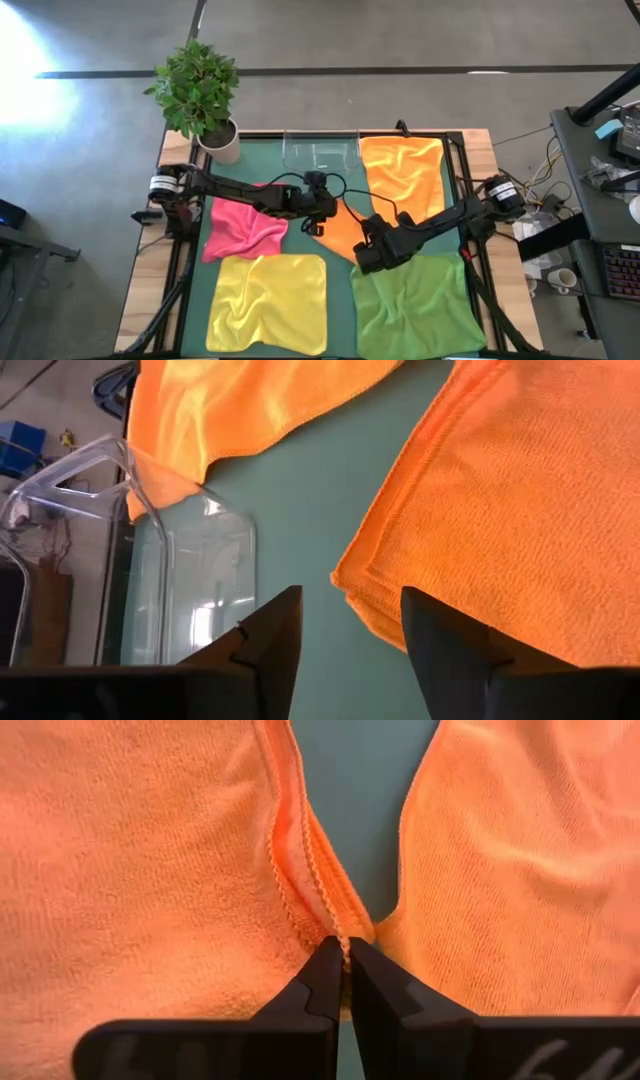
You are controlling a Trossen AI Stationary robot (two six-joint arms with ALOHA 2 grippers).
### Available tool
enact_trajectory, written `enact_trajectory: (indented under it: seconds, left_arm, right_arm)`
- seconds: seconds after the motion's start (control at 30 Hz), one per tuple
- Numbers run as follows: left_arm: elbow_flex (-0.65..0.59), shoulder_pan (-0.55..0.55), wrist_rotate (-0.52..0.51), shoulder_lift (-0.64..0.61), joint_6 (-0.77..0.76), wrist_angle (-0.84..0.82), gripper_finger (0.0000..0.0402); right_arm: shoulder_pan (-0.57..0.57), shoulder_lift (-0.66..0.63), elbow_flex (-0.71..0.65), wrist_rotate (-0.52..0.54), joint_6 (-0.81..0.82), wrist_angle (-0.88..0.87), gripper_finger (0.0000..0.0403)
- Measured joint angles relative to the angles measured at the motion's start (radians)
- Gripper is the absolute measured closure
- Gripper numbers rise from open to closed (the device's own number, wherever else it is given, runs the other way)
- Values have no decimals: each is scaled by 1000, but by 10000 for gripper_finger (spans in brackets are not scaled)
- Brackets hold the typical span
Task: Fold microfiber towels
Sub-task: Fold the left orange microfiber cloth, then put the left orange microfiber cloth into the bin
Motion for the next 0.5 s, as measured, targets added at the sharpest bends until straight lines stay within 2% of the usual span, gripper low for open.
enact_trajectory:
  seconds: [0.2, 0.4, 0.5]
  left_arm:
    - [0, 0, 0, -5, -4, -41, 245]
    - [-1, -1, 15, -7, -4, -142, 245]
    - [-1, -2, 105, -16, -4, -205, 245]
  right_arm:
    - [-37, 0, 3, -99, -57, -1, 352]
    - [-51, -8, 3, -21, -82, -5, 287]
    - [-53, -40, 5, -3, -102, -21, 268]
